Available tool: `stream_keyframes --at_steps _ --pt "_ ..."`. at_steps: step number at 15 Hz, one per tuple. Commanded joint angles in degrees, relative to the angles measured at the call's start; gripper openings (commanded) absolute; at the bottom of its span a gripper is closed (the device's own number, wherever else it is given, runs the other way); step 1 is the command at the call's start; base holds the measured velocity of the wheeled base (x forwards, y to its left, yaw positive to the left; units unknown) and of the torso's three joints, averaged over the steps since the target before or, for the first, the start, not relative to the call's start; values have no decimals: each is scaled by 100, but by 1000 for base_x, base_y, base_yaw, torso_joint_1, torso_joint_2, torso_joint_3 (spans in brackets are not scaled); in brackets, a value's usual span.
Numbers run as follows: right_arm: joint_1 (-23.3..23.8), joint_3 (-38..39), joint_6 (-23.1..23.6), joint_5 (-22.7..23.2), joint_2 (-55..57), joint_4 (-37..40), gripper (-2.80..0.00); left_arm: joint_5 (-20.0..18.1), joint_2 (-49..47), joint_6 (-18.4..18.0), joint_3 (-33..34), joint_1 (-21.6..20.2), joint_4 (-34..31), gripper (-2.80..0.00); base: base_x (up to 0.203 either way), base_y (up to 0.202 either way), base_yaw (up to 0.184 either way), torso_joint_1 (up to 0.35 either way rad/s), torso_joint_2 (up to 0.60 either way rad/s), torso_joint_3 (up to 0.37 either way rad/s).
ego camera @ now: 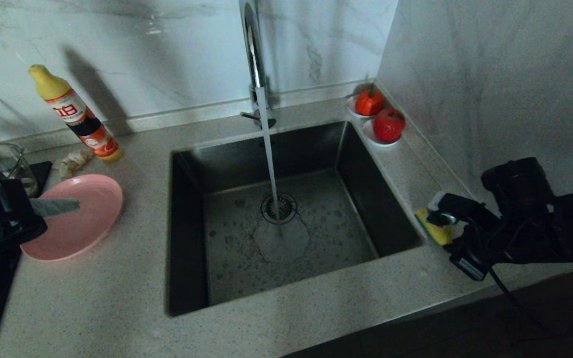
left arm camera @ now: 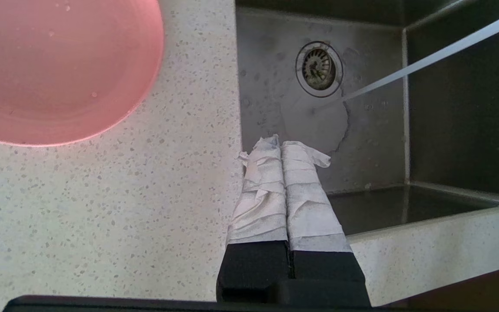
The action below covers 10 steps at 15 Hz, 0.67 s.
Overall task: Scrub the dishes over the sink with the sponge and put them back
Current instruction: Put down the sponge
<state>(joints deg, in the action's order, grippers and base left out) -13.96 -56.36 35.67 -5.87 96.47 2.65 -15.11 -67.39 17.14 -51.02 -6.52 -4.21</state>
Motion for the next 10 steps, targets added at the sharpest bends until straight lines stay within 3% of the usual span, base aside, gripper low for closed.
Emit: stream_keyframes --at_steps 1,2,10 --pt "-46 11 19 -19 12 -1 -280 -10 -2 9 -5 2 -1 -280 0 0 0 0 0 0" --pt "-46 2 19 -19 3 -1 0 -10 -11 16 -5 2 -1 -280 0 0 0 0 0 0" --pt "-62 -16 -83 -20 -338 51 0 -10 15 105 30 2 -1 -280 0 0 0 0 0 0"
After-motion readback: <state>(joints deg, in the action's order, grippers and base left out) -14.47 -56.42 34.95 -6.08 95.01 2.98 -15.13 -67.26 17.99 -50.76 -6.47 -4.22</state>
